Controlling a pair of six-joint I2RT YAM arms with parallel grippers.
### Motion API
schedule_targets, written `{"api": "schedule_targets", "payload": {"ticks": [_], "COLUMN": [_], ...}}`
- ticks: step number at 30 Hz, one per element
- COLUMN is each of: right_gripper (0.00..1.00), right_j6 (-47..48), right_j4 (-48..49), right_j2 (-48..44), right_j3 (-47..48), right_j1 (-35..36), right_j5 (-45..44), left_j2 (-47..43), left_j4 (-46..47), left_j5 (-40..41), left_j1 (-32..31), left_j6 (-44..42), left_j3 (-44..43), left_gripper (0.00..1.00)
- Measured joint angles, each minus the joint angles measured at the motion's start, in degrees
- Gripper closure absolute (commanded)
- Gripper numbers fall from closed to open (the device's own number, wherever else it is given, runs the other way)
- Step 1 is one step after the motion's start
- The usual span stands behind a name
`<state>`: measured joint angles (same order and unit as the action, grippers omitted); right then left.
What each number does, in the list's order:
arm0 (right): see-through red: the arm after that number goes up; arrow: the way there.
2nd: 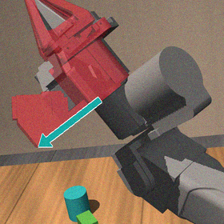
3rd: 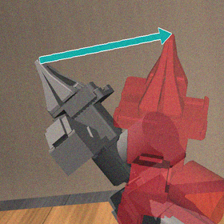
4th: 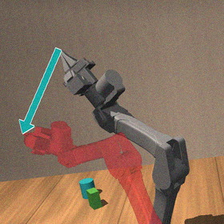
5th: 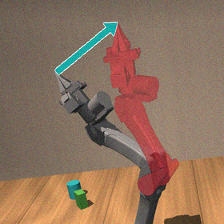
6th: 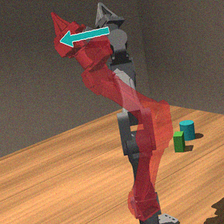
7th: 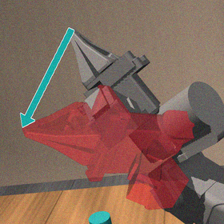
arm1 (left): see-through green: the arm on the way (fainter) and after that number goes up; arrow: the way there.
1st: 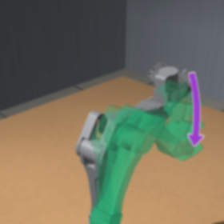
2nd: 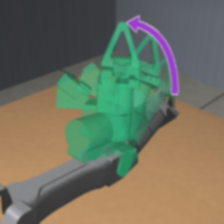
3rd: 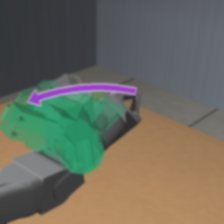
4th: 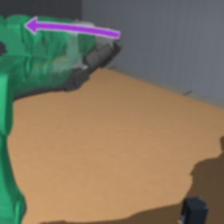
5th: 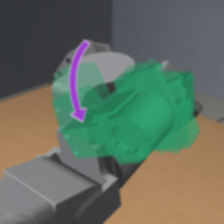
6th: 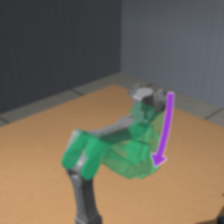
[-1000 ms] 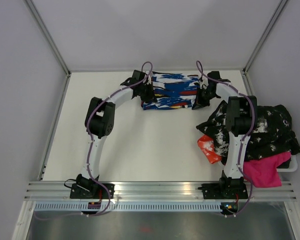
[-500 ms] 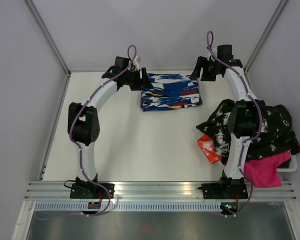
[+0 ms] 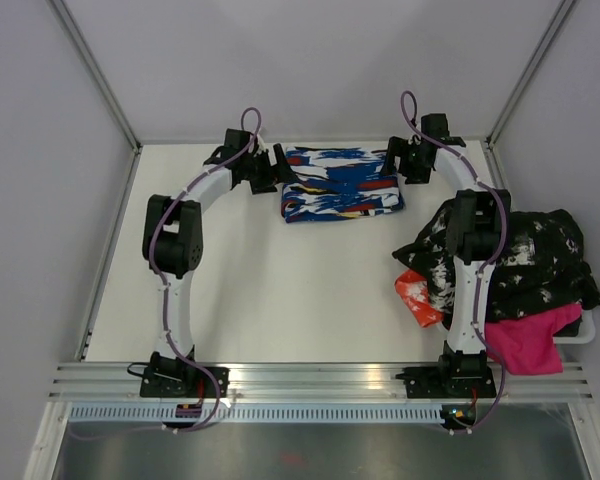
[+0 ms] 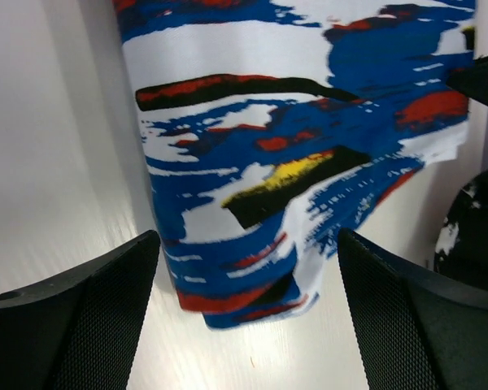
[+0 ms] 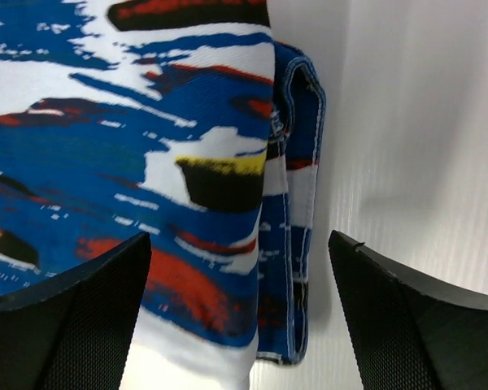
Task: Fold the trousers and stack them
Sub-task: Neatly place the folded trousers to the corner
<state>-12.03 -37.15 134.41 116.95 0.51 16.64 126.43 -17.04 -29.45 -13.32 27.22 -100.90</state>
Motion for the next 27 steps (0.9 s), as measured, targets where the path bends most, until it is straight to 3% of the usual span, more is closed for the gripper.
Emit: {"api": "schedule_targets", "payload": {"ticks": [6, 9, 10, 12, 13, 15, 17, 23, 27], "right_gripper": [0.16, 0.27, 0.36, 0.46, 0.58, 0.65, 0.75, 0.76, 0.76], "right_j6": [-1.09, -1.64, -1.86, -2.54, -2.97, -3.72, -4.42, -5.35, -6.86], "right_j4": [3.58, 5.44, 6.19, 7.76, 9.03, 11.08, 12.61, 18.12, 22.12], "right_j2": [2.91, 3.17, 3.17, 3.17, 3.15, 3.04, 3.02, -0.33, -6.64], "right_j3": [-1.38, -2.16, -2.54, -3.74, -4.52, -6.05, -6.99, -13.97, -25.00], "right_j1": [0.00, 0.02, 0.02, 0.00, 0.00, 0.00, -0.13, 0.61, 4.83], "right_j5": [-0.55, -0.46, -0.13, 0.68, 1.49, 2.69, 4.31, 5.79, 5.66], "left_j2": [5.77, 6.82, 6.86, 7.06, 7.08, 7.08, 7.06, 3.74, -6.14], "left_j4": [4.07, 5.75, 6.10, 6.95, 7.72, 9.33, 10.80, 10.47, 5.81], "left_j5": [3.76, 6.38, 7.13, 8.70, 9.94, 10.88, 11.56, 14.73, 18.80], "left_j1": [-1.31, -2.16, -2.51, -3.23, -3.56, -3.91, -4.15, -4.42, -3.32], "left_j6": [3.72, 5.38, 6.01, 7.63, 8.70, 10.60, 11.82, 11.30, 7.74], "left_j3": [0.04, -0.02, -0.02, 0.09, 0.55, 1.60, 2.51, 6.12, 16.98], "left_gripper": [0.15, 0.29, 0.43, 0.56, 0.75, 0.98, 0.98, 0.98, 0.98]}}
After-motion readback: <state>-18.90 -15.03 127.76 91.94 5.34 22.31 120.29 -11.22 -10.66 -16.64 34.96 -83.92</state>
